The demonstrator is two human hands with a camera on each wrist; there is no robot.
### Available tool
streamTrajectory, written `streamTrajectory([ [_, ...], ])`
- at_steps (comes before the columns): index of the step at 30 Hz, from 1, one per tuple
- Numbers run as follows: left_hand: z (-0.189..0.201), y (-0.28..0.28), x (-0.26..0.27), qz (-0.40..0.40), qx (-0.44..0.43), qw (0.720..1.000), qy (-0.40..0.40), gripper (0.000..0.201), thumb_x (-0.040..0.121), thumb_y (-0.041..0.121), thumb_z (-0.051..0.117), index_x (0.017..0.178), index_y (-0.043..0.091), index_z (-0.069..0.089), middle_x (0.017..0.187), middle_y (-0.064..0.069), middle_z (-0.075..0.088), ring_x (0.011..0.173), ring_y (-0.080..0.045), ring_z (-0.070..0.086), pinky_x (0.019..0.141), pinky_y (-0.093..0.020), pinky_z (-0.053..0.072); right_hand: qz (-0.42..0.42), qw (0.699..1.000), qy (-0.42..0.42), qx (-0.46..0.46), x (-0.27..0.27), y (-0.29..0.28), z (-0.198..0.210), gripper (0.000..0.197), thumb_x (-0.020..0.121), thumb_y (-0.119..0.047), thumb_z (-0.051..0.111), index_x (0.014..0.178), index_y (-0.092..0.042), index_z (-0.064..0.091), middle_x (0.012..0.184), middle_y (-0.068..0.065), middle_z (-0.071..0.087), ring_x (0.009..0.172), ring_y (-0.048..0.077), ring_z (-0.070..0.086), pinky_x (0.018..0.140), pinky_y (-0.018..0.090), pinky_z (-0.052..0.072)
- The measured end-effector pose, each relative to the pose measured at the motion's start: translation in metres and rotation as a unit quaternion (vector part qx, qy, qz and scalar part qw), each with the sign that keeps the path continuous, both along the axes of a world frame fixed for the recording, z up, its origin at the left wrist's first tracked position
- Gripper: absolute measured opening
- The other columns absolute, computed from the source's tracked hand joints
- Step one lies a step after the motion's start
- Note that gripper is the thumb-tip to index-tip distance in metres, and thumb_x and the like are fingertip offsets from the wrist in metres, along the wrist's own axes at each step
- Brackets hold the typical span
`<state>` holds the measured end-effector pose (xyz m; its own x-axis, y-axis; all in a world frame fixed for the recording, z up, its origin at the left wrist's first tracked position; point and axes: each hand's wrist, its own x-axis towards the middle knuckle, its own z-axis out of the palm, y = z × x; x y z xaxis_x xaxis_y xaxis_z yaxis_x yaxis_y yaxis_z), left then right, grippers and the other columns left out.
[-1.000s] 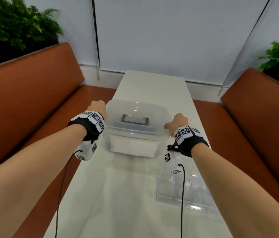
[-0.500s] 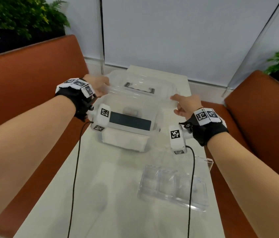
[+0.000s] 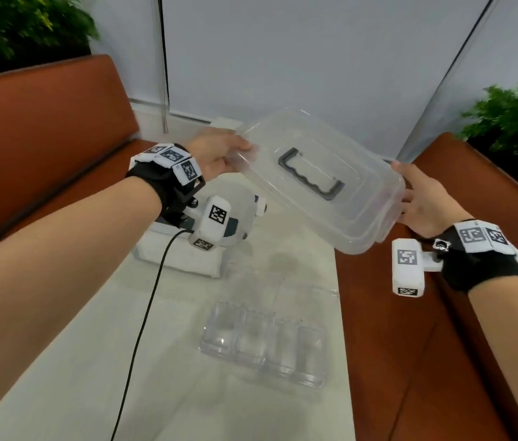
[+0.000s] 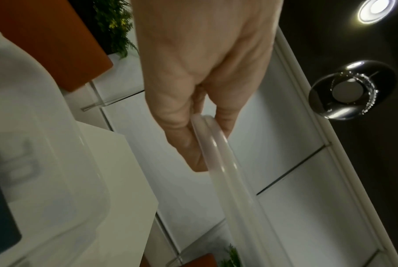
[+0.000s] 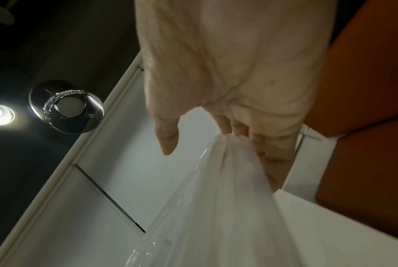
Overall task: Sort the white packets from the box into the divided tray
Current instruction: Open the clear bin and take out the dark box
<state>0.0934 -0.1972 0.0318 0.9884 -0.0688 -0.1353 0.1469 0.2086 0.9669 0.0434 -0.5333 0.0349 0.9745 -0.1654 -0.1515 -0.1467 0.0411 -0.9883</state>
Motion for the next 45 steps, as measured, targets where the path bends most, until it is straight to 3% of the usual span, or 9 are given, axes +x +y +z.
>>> streamTrajectory([
  [6, -0.013, -0.041, 0.007, 0.030, -0.002, 1.000, -0.008, 0.018, 0.092, 0.018, 0.065, 0.104, 0.007, 0.058, 0.092, -0.010, 0.065, 0.077, -0.019, 0.066, 0.067, -0.030, 0.056, -0.019, 1.000, 0.009, -0.006, 0.016, -0.052, -0.030, 0.017, 0.088, -0.002, 0.057, 0.105, -0.006, 0.061, 0.086, 0.006, 0.070, 0.068, 0.018, 0.070, 0.054, 0.024, 0.055],
  [9, -0.029, -0.049, 0.003, -0.023, 0.179, 0.982, 0.057, 0.033, 0.091, 0.032, 0.065, 0.114, 0.011, 0.054, 0.101, -0.006, 0.058, 0.089, -0.021, 0.059, 0.083, -0.039, 0.051, -0.086, 0.996, 0.026, -0.003, 0.026, -0.065, -0.056, 0.031, 0.087, 0.000, 0.058, 0.118, -0.006, 0.054, 0.097, 0.015, 0.068, 0.063, 0.018, 0.070, 0.050, 0.025, 0.053],
  [13, -0.056, -0.049, -0.008, -0.098, 0.530, 0.842, -0.001, 0.034, 0.085, 0.040, 0.064, 0.094, 0.009, 0.056, 0.094, -0.012, 0.053, 0.092, -0.025, 0.048, 0.077, -0.027, 0.042, -0.130, 0.987, 0.067, -0.059, 0.035, -0.064, -0.099, 0.040, 0.087, 0.005, 0.057, 0.126, 0.003, 0.050, 0.095, 0.017, 0.064, 0.060, 0.020, 0.070, 0.044, 0.027, 0.054],
  [17, -0.080, -0.046, -0.016, -0.140, 0.621, 0.771, -0.001, 0.047, 0.091, 0.033, 0.064, 0.125, 0.003, 0.051, 0.133, -0.018, 0.053, 0.116, -0.029, 0.052, 0.092, -0.033, 0.041, -0.097, 0.974, 0.134, -0.154, 0.033, -0.048, -0.144, 0.043, 0.090, -0.001, 0.055, 0.131, 0.008, 0.047, 0.105, 0.026, 0.059, 0.075, 0.023, 0.060, 0.036, 0.015, 0.044],
  [21, -0.090, -0.037, -0.019, -0.132, 0.622, 0.772, 0.001, 0.051, 0.090, 0.016, 0.066, 0.132, -0.004, 0.047, 0.133, -0.020, 0.054, 0.122, -0.033, 0.051, 0.100, -0.037, 0.043, -0.048, 0.955, 0.194, -0.217, 0.034, -0.037, -0.173, 0.039, 0.097, -0.009, 0.048, 0.132, 0.008, 0.049, 0.134, 0.026, 0.052, 0.105, 0.034, 0.057, 0.065, 0.020, 0.052],
  [26, -0.092, -0.033, -0.022, -0.130, 0.602, 0.787, -0.021, 0.039, 0.090, 0.017, 0.064, 0.113, -0.013, 0.055, 0.118, -0.026, 0.060, 0.110, -0.040, 0.056, 0.091, -0.039, 0.045, 0.011, 0.938, 0.271, -0.215, 0.034, -0.043, -0.186, 0.048, 0.087, 0.009, 0.058, 0.132, -0.003, 0.049, 0.100, 0.015, 0.062, 0.094, 0.030, 0.063, 0.080, 0.042, 0.056],
  [32, -0.091, -0.034, -0.024, -0.132, 0.593, 0.794, -0.018, 0.027, 0.090, 0.016, 0.065, 0.103, -0.007, 0.058, 0.112, -0.029, 0.060, 0.108, -0.042, 0.056, 0.090, -0.039, 0.045, 0.100, 0.937, 0.257, -0.214, 0.027, -0.041, -0.204, 0.069, 0.081, 0.010, 0.066, 0.139, -0.015, 0.039, 0.122, 0.022, 0.058, 0.088, 0.033, 0.068, 0.065, 0.037, 0.059],
  [39, -0.092, -0.030, -0.025, -0.129, 0.590, 0.797, -0.021, 0.028, 0.089, 0.017, 0.065, 0.070, 0.008, 0.047, 0.068, -0.002, 0.045, 0.078, -0.025, 0.046, 0.072, -0.030, 0.039, 0.129, 0.912, 0.279, -0.273, 0.033, -0.029, -0.229, 0.065, 0.081, -0.004, 0.073, 0.138, -0.003, 0.039, 0.119, 0.023, 0.060, 0.092, 0.035, 0.068, 0.081, 0.043, 0.057],
  [45, -0.095, -0.023, -0.029, -0.137, 0.554, 0.821, -0.020, 0.037, 0.093, 0.021, 0.061, 0.107, -0.013, 0.058, 0.111, -0.029, 0.060, 0.109, -0.045, 0.054, 0.093, -0.040, 0.043, 0.171, 0.877, 0.258, -0.368, 0.043, -0.023, -0.213, 0.053, 0.085, -0.007, 0.070, 0.133, -0.002, 0.049, 0.117, 0.018, 0.064, 0.088, 0.026, 0.070, 0.074, 0.033, 0.059],
])
